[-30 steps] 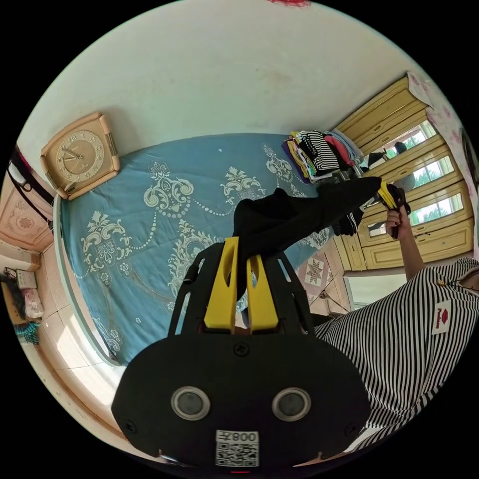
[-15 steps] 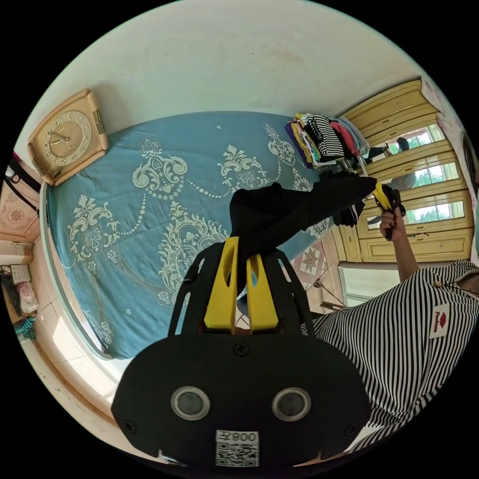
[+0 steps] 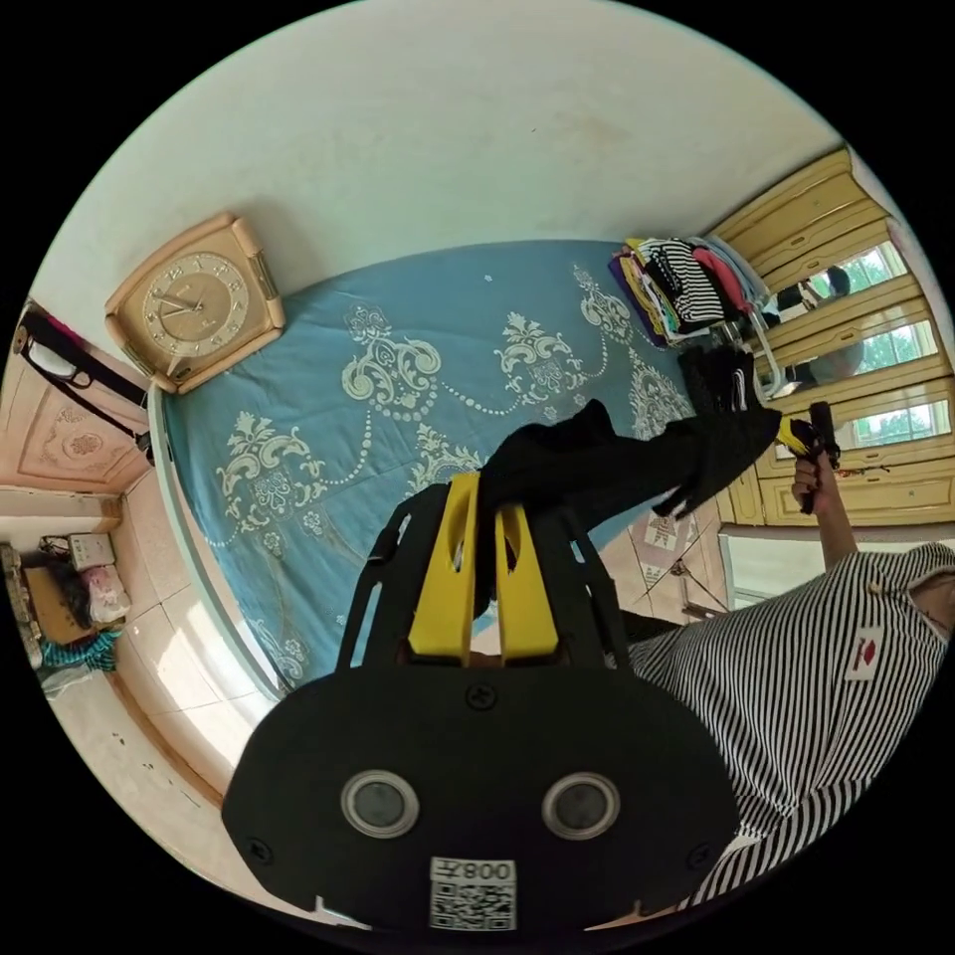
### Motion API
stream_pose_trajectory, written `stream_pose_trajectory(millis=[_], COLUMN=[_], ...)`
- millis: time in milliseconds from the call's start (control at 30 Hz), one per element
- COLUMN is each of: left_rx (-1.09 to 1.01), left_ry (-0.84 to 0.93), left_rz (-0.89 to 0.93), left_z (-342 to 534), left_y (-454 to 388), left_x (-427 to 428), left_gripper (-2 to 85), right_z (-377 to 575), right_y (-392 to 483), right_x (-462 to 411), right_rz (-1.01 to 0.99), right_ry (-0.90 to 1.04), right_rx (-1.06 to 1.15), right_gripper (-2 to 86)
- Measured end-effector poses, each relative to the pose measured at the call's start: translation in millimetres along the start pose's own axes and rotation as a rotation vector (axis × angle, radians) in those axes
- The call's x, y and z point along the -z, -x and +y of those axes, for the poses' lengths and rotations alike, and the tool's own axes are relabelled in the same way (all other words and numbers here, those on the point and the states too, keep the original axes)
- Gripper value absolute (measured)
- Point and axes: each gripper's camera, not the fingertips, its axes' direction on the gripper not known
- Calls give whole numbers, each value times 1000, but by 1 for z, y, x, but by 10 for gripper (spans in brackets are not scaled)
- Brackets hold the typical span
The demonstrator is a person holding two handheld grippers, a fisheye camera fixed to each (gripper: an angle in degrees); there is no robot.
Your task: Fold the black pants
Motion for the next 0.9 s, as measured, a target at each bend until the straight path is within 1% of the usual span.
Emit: stream_pose_trajectory(millis=[33, 67, 100, 133, 167, 200, 300, 367, 400, 467, 533, 600, 767, 900], left_rx=[6, 46, 68, 120, 166, 184, 220, 307, 340, 479, 584, 673, 920, 982], left_ry=[19, 59, 87, 154, 208, 226, 241, 267, 272, 296, 309, 321, 238, 175], left_rz=[-15, -63, -74, -100, -138, -145, -28, 48, 68, 156, 175, 197, 374, 428], left_z=[-21, -38, -45, -51, -49, -46, -10, 29, 40, 81, 110, 135, 194, 214], left_y=[21, 42, 53, 73, 88, 94, 117, 143, 151, 185, 210, 233, 297, 331], left_x=[-10, -26, -35, -53, -66, -69, -73, -73, -73, -72, -69, -66, -55, -51], left_gripper=[18, 30, 35, 43, 48, 50, 65, 76, 78, 85, 90, 93, 111, 120], right_z=[-8, -22, -35, -39, -43, -43, -38, -40, -45, -59, -77, -101, -138, -156], right_y=[-9, -34, -64, -81, -113, -134, -153, -156, -157, -153, -146, -134, -116, -121], right_x=[-4, -11, -18, -21, -24, -25, -25, -31, -38, -50, -65, -88, -136, -173], right_rz=[30, 109, 196, 231, 261, 281, 359, 405, 427, 462, 482, 515, 587, 664], right_ry=[19, 45, 91, 119, 155, 181, 196, 229, 267, 307, 355, 421, 536, 630], right_rx=[-15, -74, -138, -199, -320, -367, -402, -384, -360, -304, -225, -100, 153, 364], right_gripper=[15, 14, 14, 14, 14, 13, 16, 22, 28, 39, 47, 54, 66, 76])
